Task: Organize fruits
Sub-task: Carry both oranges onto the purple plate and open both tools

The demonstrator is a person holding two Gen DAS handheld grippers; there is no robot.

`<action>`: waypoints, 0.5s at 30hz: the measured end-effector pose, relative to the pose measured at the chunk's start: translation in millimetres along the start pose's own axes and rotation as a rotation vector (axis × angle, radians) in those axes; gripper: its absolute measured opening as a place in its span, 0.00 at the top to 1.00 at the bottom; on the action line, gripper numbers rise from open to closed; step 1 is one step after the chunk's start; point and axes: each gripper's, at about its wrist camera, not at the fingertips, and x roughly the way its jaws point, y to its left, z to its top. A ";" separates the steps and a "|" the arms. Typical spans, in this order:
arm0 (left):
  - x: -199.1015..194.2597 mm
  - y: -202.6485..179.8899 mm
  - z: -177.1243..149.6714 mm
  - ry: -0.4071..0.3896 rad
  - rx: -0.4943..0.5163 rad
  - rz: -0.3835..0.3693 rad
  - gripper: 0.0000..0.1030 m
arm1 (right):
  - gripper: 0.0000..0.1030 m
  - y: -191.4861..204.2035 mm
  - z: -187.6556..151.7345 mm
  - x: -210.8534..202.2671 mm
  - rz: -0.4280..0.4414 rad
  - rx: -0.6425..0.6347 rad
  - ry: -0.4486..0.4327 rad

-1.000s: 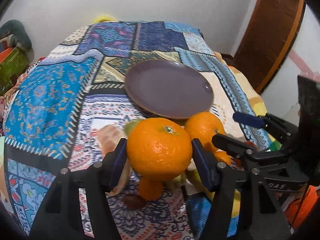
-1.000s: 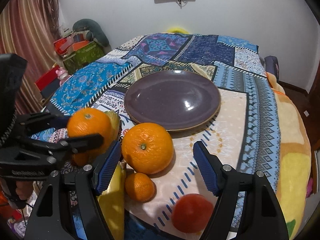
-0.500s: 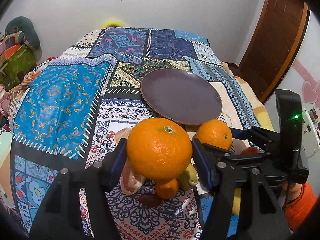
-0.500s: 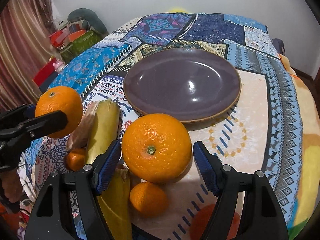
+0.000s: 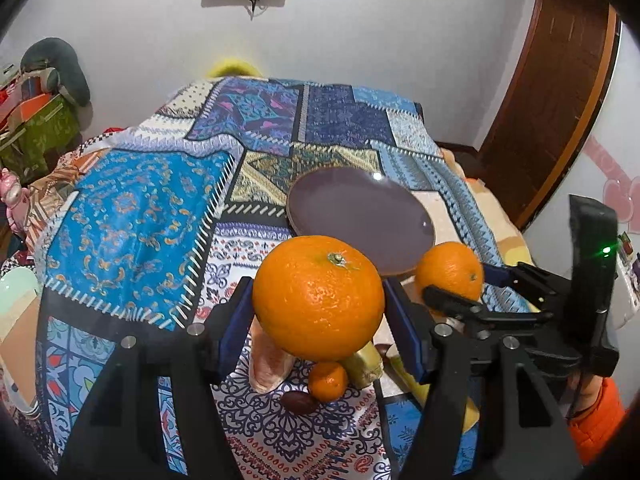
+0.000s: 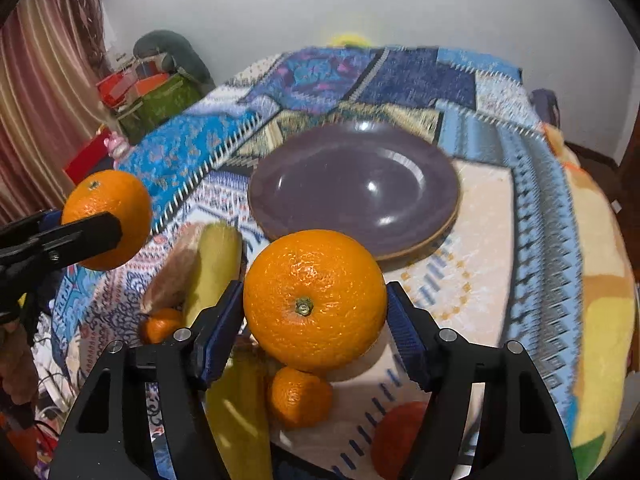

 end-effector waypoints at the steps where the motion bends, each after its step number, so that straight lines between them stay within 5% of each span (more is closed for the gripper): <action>1: -2.5 -0.7 1.7 -0.008 0.001 0.004 0.38 | 0.35 -1.0 2.4 -5.0 -0.006 0.001 -0.014; 15: -26.3 -10.6 44.9 -0.123 0.006 0.013 0.38 | 0.35 -21.7 51.2 -71.5 -0.094 0.013 -0.225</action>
